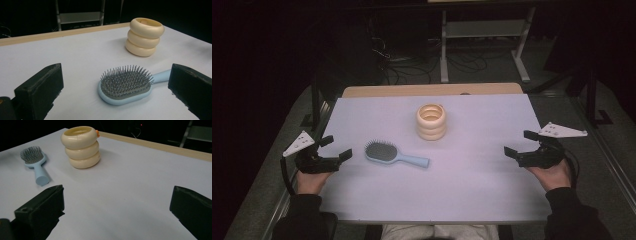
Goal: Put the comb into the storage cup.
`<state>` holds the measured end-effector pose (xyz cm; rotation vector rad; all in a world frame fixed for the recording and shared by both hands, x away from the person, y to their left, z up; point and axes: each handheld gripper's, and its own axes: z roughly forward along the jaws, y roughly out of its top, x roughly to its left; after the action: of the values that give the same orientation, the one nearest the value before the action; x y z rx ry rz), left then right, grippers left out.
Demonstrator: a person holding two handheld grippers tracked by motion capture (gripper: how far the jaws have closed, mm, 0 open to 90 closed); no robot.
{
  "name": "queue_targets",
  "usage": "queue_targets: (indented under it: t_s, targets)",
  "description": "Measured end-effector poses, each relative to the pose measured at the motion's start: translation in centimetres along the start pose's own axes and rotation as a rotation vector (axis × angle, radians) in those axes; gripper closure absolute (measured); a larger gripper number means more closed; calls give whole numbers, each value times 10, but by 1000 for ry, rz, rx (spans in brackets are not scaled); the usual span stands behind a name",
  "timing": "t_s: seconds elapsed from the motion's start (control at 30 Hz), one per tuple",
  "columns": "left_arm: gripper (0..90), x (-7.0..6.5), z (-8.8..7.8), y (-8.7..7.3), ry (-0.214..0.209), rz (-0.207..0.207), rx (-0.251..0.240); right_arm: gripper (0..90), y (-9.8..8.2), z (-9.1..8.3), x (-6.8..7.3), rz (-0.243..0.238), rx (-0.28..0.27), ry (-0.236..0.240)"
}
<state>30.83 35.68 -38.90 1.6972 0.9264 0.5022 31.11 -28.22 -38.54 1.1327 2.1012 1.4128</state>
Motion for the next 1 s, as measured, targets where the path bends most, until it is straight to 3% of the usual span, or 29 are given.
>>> queue_targets:
  t_s: [0.27, 0.57, 0.8, 0.9, 1.0]
  targets:
    - [0, 0, -3, 1, -1, -4, -18, 0, 0, -4, 2, -4, -8, 1]
    - [0, -2, -2, 2, -10, 11, 0, 0, -1, -3, 2, -2, 4, 5]
    - [2, -5, -2, 4, -33, -8, -16, 0, -1, -1, 3, -2, 16, 6]
    - [2, -6, -1, 8, -37, 13, 6, 0, -2, 0, 5, -10, 21, 6]
    - [2, -4, -1, 11, -36, 9, 11, 0, -2, 1, 5, -11, 26, 7]
